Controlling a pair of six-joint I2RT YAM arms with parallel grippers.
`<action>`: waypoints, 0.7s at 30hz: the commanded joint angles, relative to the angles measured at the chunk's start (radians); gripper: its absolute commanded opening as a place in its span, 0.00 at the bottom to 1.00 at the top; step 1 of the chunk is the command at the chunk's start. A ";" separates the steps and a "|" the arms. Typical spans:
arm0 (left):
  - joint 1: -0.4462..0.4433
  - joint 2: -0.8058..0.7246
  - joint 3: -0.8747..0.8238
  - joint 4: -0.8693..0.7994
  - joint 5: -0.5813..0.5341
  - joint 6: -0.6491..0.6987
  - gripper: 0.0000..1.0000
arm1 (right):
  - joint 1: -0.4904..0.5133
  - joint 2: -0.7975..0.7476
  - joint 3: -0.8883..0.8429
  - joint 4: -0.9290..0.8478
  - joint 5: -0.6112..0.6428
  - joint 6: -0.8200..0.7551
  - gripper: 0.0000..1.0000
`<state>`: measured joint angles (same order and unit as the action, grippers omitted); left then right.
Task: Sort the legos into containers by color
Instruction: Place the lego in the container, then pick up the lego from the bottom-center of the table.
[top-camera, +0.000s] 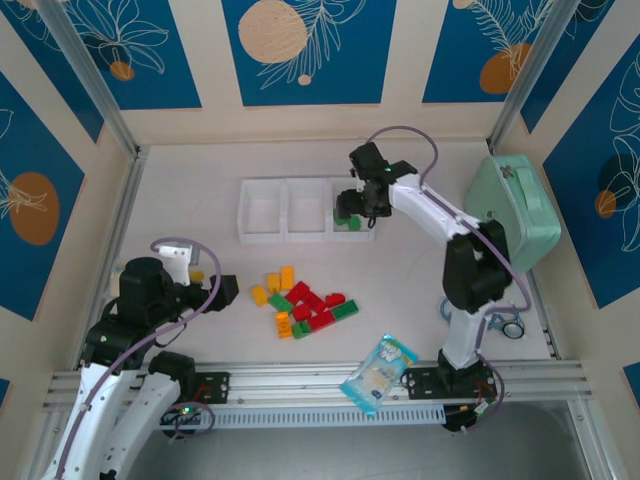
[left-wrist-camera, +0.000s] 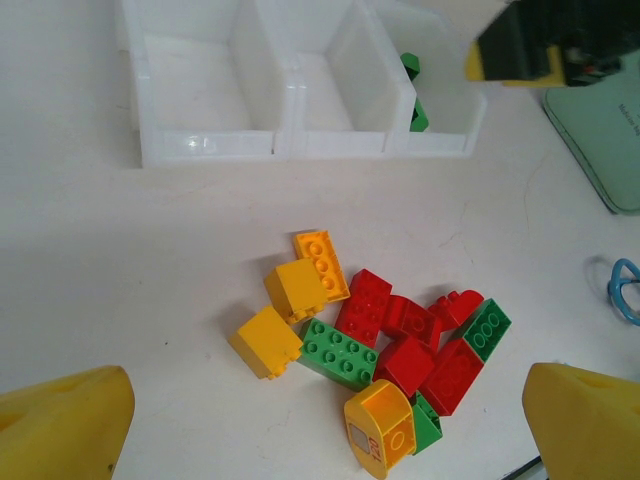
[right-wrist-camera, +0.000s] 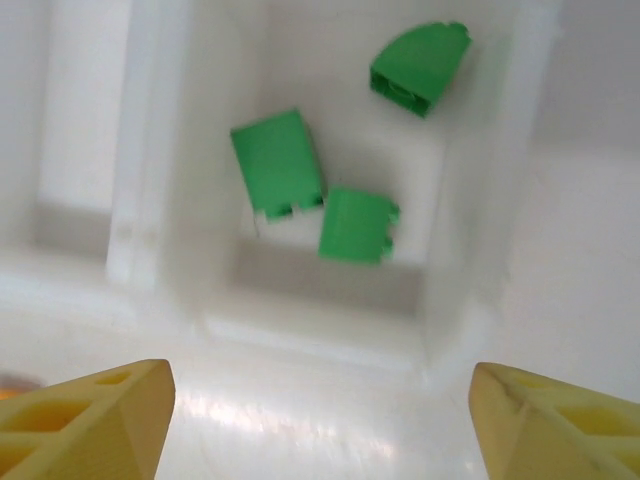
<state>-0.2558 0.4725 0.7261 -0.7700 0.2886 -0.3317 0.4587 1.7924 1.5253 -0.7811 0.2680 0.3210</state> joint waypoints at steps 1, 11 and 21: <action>-0.010 -0.006 -0.010 0.012 0.017 0.011 0.99 | 0.008 -0.211 -0.120 0.042 -0.001 -0.158 0.78; -0.008 -0.043 -0.011 0.015 0.009 0.010 0.99 | 0.132 -0.809 -0.746 0.279 -0.111 -0.957 1.00; -0.008 -0.075 -0.012 0.012 -0.044 0.007 0.99 | 0.251 -0.792 -0.878 0.157 -0.139 -1.109 0.95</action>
<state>-0.2558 0.4133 0.7204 -0.7700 0.2592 -0.3321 0.6701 0.9665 0.6674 -0.6029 0.1761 -0.7021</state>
